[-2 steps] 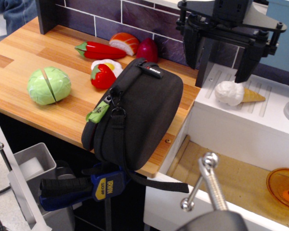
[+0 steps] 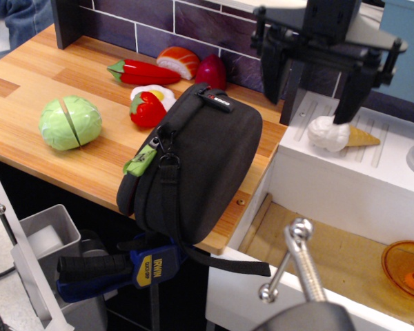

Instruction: Zip zipper bag

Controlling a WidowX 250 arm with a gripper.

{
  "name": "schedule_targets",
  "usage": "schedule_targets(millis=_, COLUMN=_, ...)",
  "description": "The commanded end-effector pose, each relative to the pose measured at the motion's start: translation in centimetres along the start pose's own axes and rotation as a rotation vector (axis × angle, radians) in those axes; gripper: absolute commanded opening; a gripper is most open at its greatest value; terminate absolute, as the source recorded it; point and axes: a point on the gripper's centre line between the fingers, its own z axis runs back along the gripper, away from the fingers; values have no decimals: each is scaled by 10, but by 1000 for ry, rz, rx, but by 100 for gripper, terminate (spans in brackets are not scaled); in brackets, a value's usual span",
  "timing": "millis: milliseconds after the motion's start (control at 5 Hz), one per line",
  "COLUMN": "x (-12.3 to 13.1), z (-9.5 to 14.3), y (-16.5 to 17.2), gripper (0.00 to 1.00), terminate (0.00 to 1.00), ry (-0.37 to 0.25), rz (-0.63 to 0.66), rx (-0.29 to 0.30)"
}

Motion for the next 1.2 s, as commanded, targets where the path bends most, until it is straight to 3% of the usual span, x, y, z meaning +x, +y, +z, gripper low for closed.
schedule_targets(millis=0, x=-31, z=32, y=42, gripper=100, terminate=0, ry=-12, rz=-100, rx=-15)
schedule_targets(millis=400, x=-73, z=24, y=107, gripper=100, terminate=0, ry=33, rz=-195, rx=-7)
schedule_targets(millis=1000, x=-81, z=-11, y=122, gripper=100, terminate=0, ry=32, rz=-244, rx=4)
